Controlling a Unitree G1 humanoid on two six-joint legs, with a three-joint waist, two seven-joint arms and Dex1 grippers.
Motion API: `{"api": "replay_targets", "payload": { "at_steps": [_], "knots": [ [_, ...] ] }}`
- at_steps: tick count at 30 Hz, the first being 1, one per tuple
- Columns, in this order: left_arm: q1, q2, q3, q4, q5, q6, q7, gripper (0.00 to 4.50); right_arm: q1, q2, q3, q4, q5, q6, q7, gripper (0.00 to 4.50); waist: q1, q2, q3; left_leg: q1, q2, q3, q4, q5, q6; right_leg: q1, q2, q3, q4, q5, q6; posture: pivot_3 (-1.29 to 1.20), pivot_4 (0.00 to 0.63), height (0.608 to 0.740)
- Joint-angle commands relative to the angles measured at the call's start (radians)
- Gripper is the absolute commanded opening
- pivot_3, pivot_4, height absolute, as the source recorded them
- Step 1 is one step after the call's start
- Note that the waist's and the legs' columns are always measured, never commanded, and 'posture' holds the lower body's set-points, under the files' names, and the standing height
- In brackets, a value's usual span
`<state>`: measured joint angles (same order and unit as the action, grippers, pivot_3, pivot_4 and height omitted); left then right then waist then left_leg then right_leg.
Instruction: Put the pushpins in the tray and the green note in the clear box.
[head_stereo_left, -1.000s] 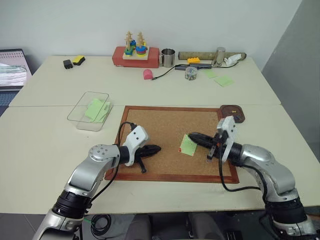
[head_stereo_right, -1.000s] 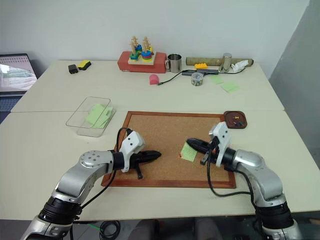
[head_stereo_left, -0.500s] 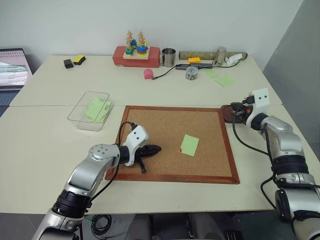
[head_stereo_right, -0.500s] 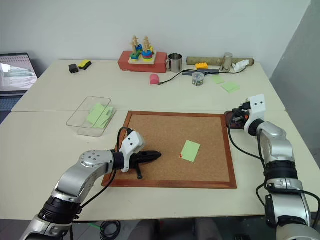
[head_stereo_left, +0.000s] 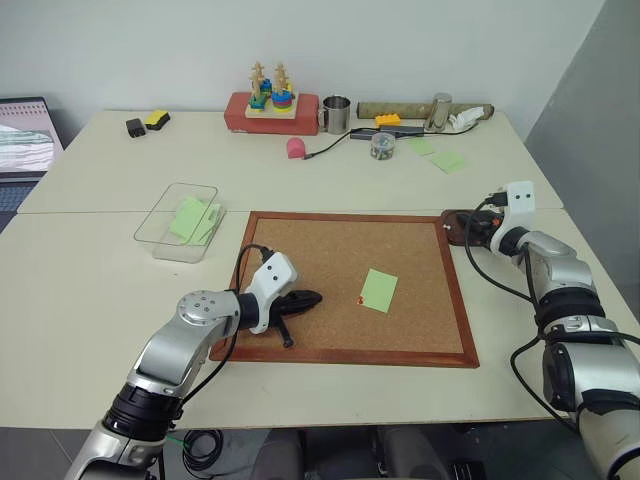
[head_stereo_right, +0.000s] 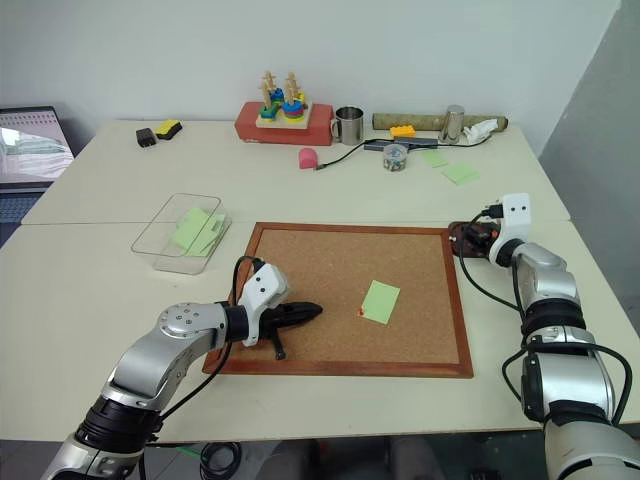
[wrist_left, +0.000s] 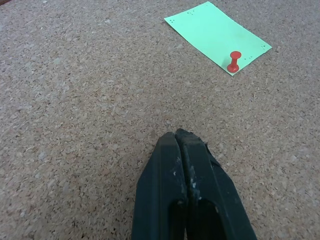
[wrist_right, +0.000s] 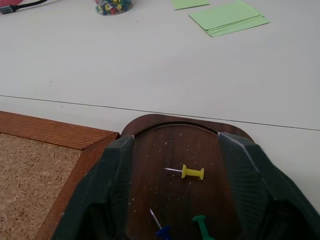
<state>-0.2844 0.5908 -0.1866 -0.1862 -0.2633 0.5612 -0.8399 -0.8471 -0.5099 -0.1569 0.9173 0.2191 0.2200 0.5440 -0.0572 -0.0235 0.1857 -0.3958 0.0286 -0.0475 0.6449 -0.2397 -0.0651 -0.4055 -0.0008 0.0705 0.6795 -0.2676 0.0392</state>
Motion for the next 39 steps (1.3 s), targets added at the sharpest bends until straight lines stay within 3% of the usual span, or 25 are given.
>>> {"api": "replay_targets", "payload": {
  "at_steps": [1,5,12,16,27,39],
  "knots": [
    [0.013,0.014,0.006,-0.009,0.005,0.011,-0.001,0.0,0.003,-0.025,-0.039,-0.093,0.025,-0.031,0.029,3.54,0.0,0.0,0.0,0.0,0.0,0.0,0.0,0.0,0.0,0.0,0.0,0.0,0.0,0.0,0.0,0.0,0.15,0.74],
    [0.011,0.013,0.005,-0.005,0.005,0.011,-0.002,0.0,0.093,-0.02,-0.049,-0.298,0.06,-0.01,0.079,4.45,0.0,0.0,0.0,0.0,0.0,-0.001,0.0,0.0,0.0,0.0,0.0,0.0,0.0,0.0,0.0,0.0,0.15,0.74],
    [0.002,0.012,-0.001,0.008,0.004,0.007,-0.013,0.0,0.395,-0.039,0.038,-0.88,0.198,0.157,0.26,4.45,0.003,0.0,0.0,-0.001,0.0,-0.002,0.0,0.0,0.0,0.0,0.0,-0.002,0.0,0.0,0.0,0.0,0.15,0.74],
    [-0.004,0.011,-0.006,0.017,0.004,0.005,-0.02,0.0,0.531,-0.034,0.135,-1.118,0.233,0.24,0.294,4.45,0.003,0.0,0.0,0.0,0.0,-0.002,0.0,0.0,0.0,0.0,0.0,-0.002,0.001,-0.003,0.005,0.0,0.15,0.74],
    [-0.004,0.013,-0.003,0.013,0.005,0.009,-0.027,0.0,0.581,0.038,0.297,-1.192,0.177,0.239,0.267,4.45,0.004,0.0,0.0,0.0,0.0,-0.002,0.001,0.0,0.0,0.0,0.0,-0.001,0.0,-0.003,0.005,0.0,0.15,0.74],
    [0.002,0.005,0.007,-0.007,-0.01,0.012,-0.022,0.0,0.586,0.02,0.313,-1.196,0.164,0.224,0.277,4.45,0.004,0.0,0.0,0.0,0.0,-0.002,0.0,0.0,0.0,0.0,0.0,-0.002,0.0,-0.003,0.005,0.0,0.15,0.74]
  ]
}}
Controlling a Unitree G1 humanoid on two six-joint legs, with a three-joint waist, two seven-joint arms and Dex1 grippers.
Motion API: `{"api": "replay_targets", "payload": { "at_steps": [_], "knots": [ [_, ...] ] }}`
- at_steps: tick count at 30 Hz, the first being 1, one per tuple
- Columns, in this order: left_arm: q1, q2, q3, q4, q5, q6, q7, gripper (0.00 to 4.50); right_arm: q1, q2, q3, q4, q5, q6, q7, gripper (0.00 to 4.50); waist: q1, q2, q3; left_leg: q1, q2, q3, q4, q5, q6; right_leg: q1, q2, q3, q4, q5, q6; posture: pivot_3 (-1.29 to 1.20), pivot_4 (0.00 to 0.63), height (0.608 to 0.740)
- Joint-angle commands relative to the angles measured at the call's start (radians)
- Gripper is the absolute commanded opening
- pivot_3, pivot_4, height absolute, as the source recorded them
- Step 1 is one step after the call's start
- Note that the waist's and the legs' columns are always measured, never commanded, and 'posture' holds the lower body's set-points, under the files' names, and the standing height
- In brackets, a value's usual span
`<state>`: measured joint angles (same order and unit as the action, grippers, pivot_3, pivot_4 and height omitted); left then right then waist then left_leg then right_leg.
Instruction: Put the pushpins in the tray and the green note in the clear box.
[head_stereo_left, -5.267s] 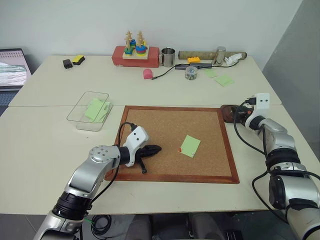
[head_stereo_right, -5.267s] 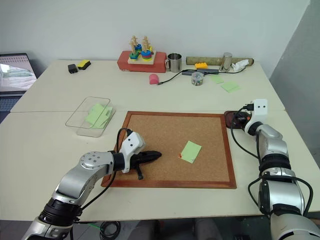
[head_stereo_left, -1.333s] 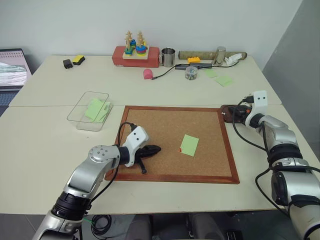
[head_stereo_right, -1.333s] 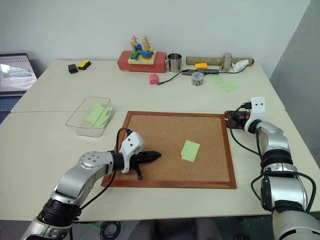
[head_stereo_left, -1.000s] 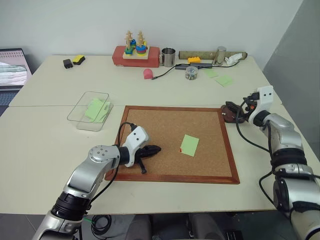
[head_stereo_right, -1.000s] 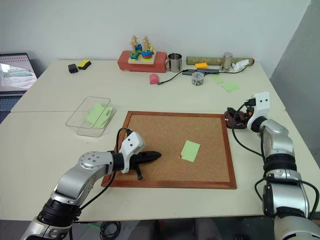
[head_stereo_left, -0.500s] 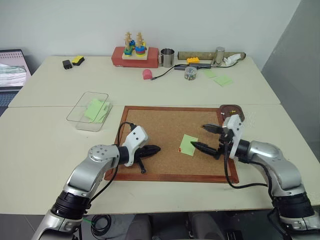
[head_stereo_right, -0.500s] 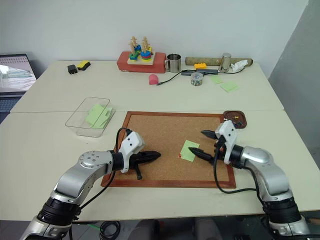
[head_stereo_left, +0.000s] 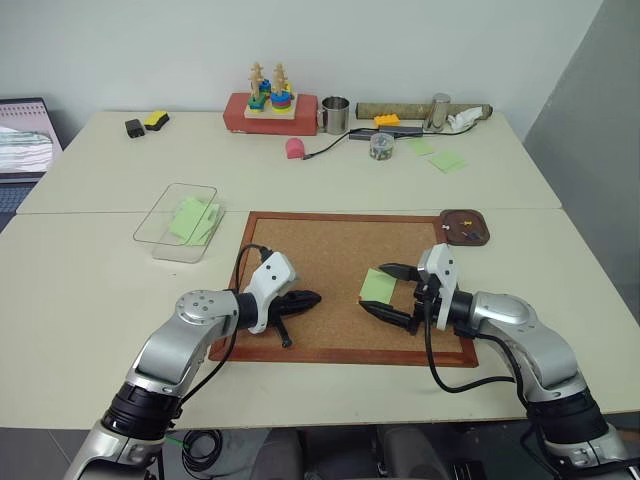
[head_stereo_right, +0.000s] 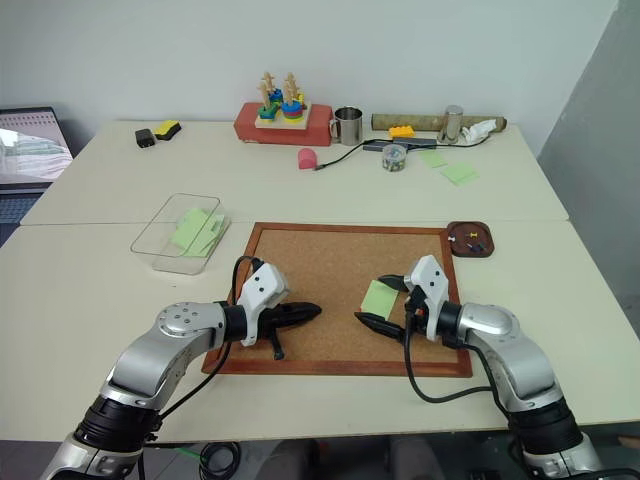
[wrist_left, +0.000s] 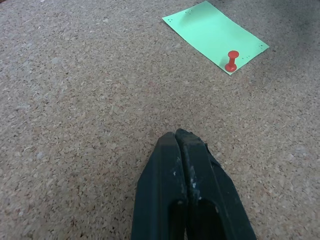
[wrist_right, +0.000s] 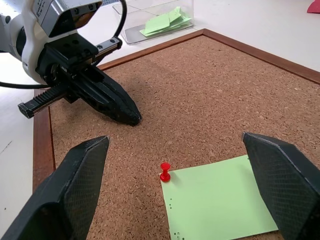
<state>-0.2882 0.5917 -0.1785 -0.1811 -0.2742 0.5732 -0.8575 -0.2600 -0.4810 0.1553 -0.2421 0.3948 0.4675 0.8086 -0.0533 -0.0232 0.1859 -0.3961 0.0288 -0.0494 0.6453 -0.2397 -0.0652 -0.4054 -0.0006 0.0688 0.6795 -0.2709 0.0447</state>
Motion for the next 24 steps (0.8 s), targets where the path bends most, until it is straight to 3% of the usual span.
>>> {"api": "replay_targets", "payload": {
  "at_steps": [1,14,24],
  "knots": [
    [0.006,0.004,-0.004,-0.01,0.003,-0.002,-0.005,0.0,-0.001,-0.007,0.013,-0.037,-0.019,-0.026,0.013,4.45,0.0,0.0,0.0,0.0,0.0,0.0,0.0,0.0,0.0,0.0,0.0,0.0,0.0,0.0,0.0,0.0,0.15,0.74],
    [0.002,0.002,-0.012,-0.006,0.011,-0.005,-0.011,0.0,-0.026,0.064,0.128,0.041,-0.123,-0.029,-0.026,4.45,0.0,0.0,0.0,0.0,0.0,0.0,0.0,0.0,0.0,0.0,0.0,0.0,0.0,0.0,0.0,0.0,0.15,0.74],
    [0.024,0.003,-0.005,-0.029,0.007,0.002,0.0,0.0,-0.034,0.089,0.127,0.083,-0.138,-0.025,-0.033,2.55,0.0,0.0,0.0,0.0,0.0,0.0,0.0,0.0,0.0,0.0,0.0,0.0,0.0,0.0,0.0,0.0,0.15,0.74]
  ]
}}
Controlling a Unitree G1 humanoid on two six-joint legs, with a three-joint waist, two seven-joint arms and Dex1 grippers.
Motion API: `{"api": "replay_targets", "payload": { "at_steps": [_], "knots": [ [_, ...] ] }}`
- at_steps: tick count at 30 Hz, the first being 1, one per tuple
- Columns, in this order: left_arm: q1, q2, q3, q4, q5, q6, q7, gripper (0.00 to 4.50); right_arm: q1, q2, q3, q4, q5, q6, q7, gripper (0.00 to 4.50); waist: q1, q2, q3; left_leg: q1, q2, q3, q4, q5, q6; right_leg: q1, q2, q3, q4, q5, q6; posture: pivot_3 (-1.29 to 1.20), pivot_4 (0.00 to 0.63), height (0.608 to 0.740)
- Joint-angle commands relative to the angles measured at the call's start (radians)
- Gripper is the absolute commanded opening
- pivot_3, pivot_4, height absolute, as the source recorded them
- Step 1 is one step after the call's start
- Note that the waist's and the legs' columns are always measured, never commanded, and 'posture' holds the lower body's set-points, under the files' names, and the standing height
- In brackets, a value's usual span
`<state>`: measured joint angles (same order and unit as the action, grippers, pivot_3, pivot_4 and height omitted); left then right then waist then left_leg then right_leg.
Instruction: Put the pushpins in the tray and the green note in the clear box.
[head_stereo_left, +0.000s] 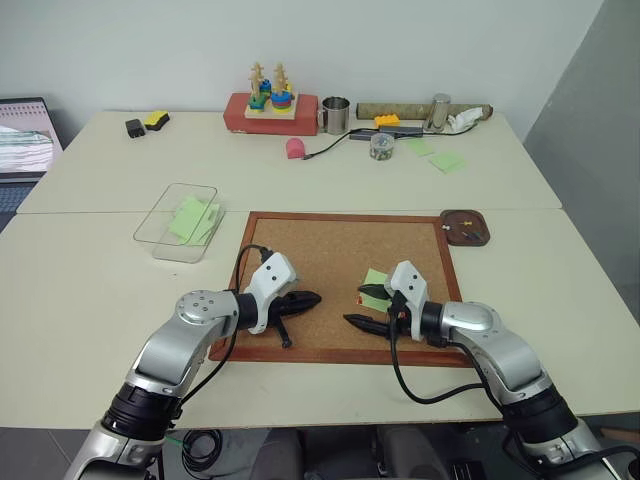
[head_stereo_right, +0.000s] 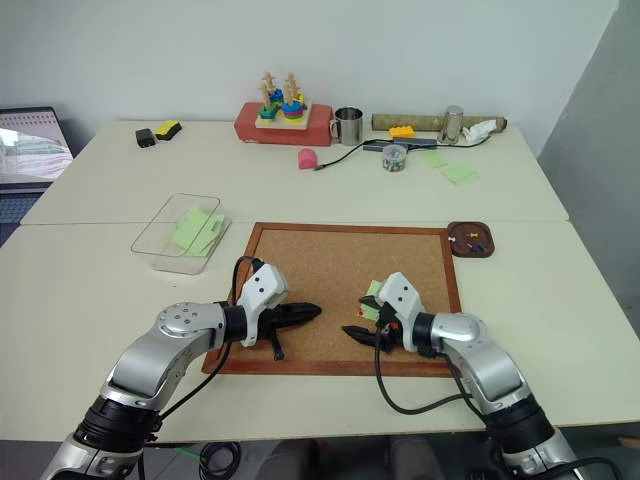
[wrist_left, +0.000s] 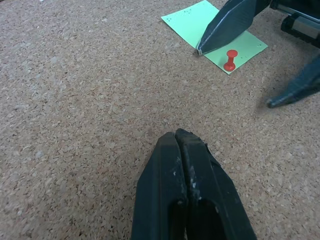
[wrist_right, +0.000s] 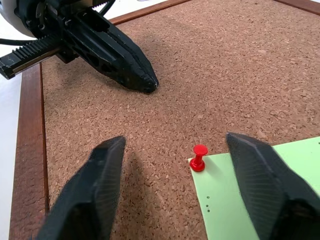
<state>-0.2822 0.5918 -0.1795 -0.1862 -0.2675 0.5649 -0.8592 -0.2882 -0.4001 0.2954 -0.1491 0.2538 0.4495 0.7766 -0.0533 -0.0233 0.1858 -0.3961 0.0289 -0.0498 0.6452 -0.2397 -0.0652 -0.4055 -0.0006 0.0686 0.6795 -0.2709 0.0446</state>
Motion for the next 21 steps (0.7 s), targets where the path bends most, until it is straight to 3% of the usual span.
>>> {"api": "replay_targets", "payload": {
  "at_steps": [1,14,21],
  "knots": [
    [0.018,0.003,-0.003,-0.025,0.0,0.011,0.003,0.0,-0.006,0.009,-0.015,-0.009,0.004,-0.005,-0.001,2.43,0.0,0.0,0.0,0.0,0.0,0.0,0.0,0.0,0.0,0.0,0.0,0.0,0.0,0.0,0.0,0.0,0.15,0.74],
    [0.019,-0.001,-0.007,-0.025,-0.001,0.011,0.006,0.0,-0.016,0.012,-0.031,0.031,-0.019,-0.025,-0.025,0.02,0.0,0.0,0.0,0.0,0.0,0.0,0.0,0.0,0.0,0.0,0.0,0.0,0.0,0.0,0.0,0.0,0.15,0.74],
    [0.023,0.005,-0.005,-0.027,-0.001,0.012,0.004,0.0,-0.016,0.009,-0.049,-0.065,0.02,-0.016,-0.01,0.01,0.0,0.0,0.0,0.0,0.0,0.0,0.0,0.0,0.0,0.0,0.0,0.0,0.0,0.0,0.0,0.0,0.15,0.74]
  ]
}}
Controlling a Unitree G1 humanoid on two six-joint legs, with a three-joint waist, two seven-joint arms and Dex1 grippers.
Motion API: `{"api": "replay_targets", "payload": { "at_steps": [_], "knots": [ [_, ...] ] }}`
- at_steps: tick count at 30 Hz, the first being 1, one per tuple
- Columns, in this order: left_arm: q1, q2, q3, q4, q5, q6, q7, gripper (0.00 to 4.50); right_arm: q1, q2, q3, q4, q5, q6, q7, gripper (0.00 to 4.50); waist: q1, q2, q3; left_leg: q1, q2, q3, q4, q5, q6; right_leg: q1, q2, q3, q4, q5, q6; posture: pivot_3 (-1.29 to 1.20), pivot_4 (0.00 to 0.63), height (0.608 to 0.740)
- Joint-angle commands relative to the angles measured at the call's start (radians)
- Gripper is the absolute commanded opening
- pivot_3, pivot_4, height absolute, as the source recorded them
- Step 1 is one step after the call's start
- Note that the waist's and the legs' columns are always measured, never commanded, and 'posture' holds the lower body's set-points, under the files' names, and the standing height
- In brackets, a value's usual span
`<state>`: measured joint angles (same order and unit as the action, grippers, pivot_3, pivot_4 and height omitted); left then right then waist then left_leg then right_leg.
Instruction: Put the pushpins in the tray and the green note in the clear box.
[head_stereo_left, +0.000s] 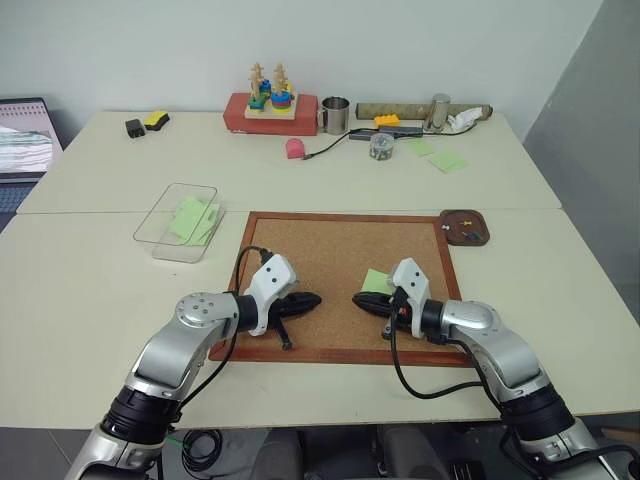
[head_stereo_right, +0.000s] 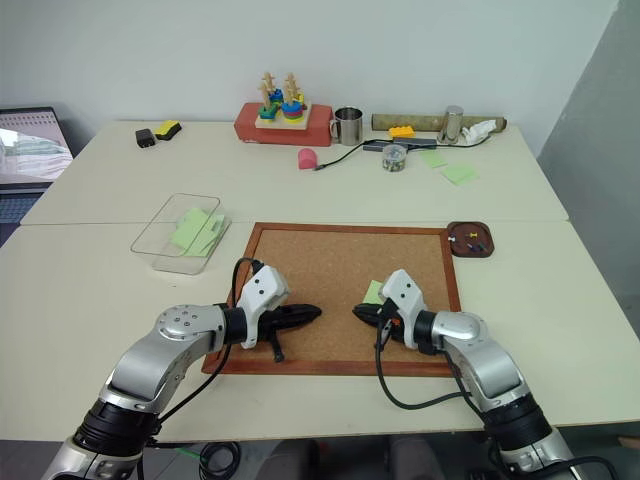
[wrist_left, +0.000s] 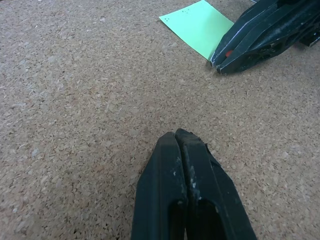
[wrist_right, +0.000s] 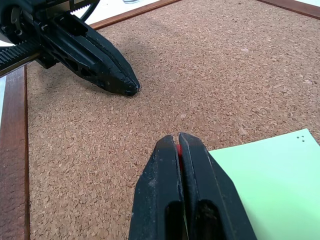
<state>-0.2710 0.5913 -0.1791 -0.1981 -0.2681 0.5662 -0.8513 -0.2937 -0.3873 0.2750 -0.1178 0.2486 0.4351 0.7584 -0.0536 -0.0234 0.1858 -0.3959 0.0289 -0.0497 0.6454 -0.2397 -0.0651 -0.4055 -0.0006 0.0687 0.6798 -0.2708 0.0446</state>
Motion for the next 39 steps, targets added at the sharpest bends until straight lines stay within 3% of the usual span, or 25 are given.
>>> {"api": "replay_targets", "payload": {
  "at_steps": [1,12,15,27,33,39],
  "knots": [
    [0.013,0.006,-0.005,-0.016,-0.001,0.012,-0.004,0.0,-0.01,-0.008,-0.032,-0.129,0.045,0.008,0.022,0.01,0.0,0.0,0.0,0.0,0.0,0.0,0.0,0.0,0.0,0.0,0.0,0.0,0.0,0.0,0.0,0.0,0.15,0.74],
    [0.007,-0.003,-0.005,-0.002,-0.003,0.002,-0.008,0.0,-0.046,-0.091,-0.052,-0.264,0.087,0.038,0.077,0.01,0.001,0.0,0.0,-0.001,0.0,0.0,0.0,0.0,0.0,0.0,0.0,-0.001,0.0,0.0,0.0,0.0,0.15,0.74],
    [-0.008,-0.04,0.049,-0.008,-0.074,0.049,0.0,0.0,-0.055,-0.126,-0.034,-0.253,0.052,-0.012,0.105,0.01,0.002,0.0,0.0,-0.001,0.0,0.0,0.0,0.0,0.0,0.0,0.0,0.0,0.0,0.0,0.0,0.0,0.15,0.74],
    [-0.134,-0.192,0.393,-0.05,-0.59,0.466,0.133,2.21,-0.111,-0.24,0.033,-0.156,-0.108,-0.317,0.255,0.0,0.002,-0.001,0.001,-0.001,0.0,-0.001,0.0,0.0,0.0,0.0,0.0,-0.002,0.0,0.0,0.0,0.0,0.15,0.74],
    [-0.136,-0.237,0.42,-0.061,-0.721,0.554,0.203,3.44,-0.162,-0.228,0.054,-0.114,-0.162,-0.457,0.287,0.0,0.002,-0.001,0.001,-0.001,0.0,-0.002,0.0,0.0,0.0,0.0,0.0,-0.002,0.0,0.0,0.0,0.0,0.15,0.74],
    [-0.108,-0.262,0.379,-0.096,-0.745,0.56,0.246,4.49,-0.199,-0.198,0.069,-0.098,-0.198,-0.545,0.285,0.0,0.003,-0.001,0.001,-0.001,0.0,-0.002,0.001,0.0,0.0,0.0,0.0,-0.002,0.0,0.003,-0.005,0.0,0.15,0.74]
  ]
}}
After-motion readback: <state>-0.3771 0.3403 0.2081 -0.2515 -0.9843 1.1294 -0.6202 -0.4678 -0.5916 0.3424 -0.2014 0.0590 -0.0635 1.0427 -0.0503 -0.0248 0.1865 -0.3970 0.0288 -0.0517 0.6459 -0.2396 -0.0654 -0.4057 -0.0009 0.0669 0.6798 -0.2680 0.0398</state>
